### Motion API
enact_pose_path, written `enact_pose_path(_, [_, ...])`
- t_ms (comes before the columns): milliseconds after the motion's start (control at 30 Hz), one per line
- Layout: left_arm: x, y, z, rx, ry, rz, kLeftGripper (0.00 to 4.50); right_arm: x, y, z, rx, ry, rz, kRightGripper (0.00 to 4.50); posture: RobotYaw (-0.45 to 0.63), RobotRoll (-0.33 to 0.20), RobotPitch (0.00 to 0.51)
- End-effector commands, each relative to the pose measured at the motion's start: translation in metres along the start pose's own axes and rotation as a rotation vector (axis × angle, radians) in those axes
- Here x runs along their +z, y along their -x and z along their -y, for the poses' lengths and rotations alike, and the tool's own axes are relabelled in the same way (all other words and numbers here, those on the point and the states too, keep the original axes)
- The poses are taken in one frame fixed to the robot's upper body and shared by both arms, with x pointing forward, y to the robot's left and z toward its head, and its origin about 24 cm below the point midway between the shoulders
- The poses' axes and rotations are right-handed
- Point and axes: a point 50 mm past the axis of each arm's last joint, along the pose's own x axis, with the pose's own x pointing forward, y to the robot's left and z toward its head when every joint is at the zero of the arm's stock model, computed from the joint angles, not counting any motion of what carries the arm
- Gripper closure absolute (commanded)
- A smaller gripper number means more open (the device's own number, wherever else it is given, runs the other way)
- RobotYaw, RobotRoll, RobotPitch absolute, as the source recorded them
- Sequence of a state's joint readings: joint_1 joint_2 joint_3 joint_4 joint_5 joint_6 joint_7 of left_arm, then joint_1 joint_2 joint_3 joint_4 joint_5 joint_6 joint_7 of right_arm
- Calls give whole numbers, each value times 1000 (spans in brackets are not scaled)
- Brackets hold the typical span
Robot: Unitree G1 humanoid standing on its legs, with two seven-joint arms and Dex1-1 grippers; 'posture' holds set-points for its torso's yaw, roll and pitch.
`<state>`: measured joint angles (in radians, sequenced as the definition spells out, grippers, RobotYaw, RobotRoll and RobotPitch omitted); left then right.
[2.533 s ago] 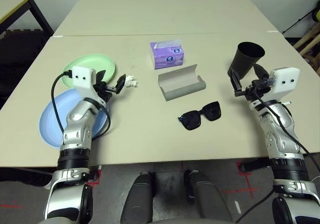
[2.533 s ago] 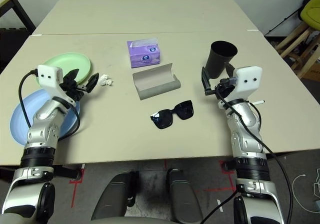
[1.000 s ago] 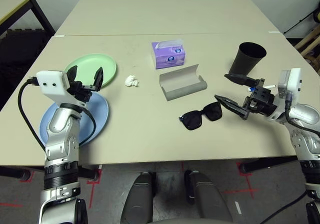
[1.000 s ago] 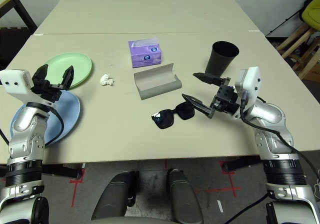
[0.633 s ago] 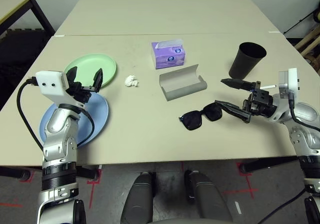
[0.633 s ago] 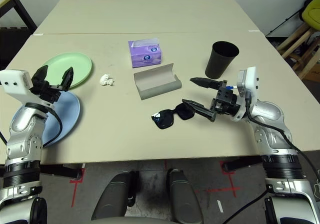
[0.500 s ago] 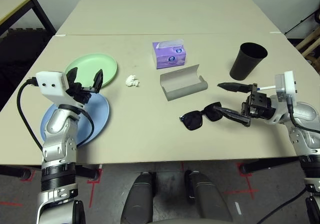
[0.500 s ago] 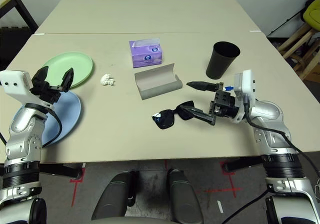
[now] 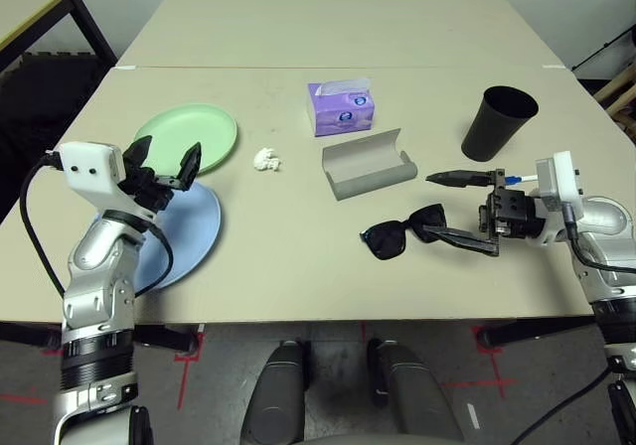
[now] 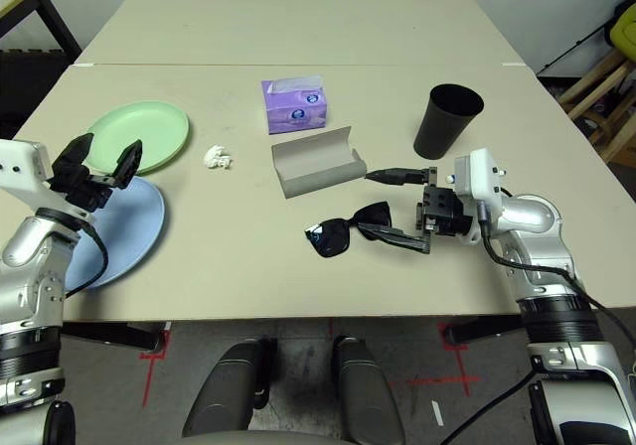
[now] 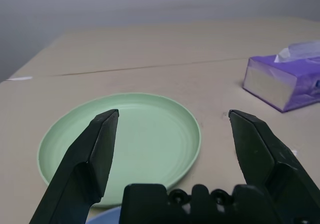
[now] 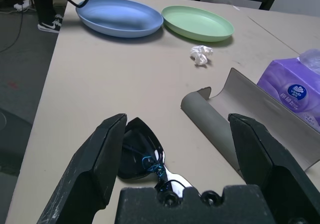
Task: Organize and tidy the items on the table.
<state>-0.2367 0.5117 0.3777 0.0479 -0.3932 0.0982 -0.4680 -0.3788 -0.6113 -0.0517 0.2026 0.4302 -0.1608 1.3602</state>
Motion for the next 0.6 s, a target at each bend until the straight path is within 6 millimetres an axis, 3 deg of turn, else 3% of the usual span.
enact_pose_path(33, [3, 6, -6, -17, -7, -15, 0, -3, 0, -2, -3, -15, 1, 32, 126, 0, 155])
enact_pose_path(367, [13, 11, -32, -124, -52, -119, 0, -2, -2, -1, -2, -7, 3, 32, 127, 0, 160])
enact_pose_path(600, [21, 31, -64, -71, -78, -284, 0, -3, -4, -1, -3, -3, 6, 32, 133, 0, 164])
